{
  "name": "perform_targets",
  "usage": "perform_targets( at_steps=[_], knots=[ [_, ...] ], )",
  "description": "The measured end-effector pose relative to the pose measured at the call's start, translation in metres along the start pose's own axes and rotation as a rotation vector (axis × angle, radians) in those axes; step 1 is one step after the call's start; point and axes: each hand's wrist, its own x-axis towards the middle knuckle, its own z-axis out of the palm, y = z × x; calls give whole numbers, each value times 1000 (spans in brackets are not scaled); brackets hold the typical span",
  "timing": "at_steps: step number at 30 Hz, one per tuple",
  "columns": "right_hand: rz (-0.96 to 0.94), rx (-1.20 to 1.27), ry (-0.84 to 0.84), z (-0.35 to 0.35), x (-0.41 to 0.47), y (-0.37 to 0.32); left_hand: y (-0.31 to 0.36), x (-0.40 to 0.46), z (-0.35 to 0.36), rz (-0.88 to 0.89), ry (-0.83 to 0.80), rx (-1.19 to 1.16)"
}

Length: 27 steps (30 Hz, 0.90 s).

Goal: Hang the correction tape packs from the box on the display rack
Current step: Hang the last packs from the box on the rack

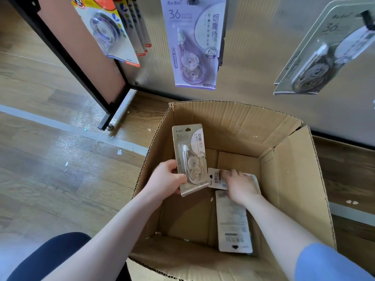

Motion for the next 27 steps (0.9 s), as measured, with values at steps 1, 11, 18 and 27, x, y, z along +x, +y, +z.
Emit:
perform_targets(
  at_steps=[1,11,18,27],
  knots=[
    [-3,0,24,-1,-1,0,0,0,0,-1,3,1],
    [75,202,149,-24,4,15,1,6,2,-11,29,-24],
    [265,625,100,-50,9,25,3,10,6,-13,67,-78],
    [330,1028,280,-98,-16,40,18,5,9,97,37,-180]
  ],
)
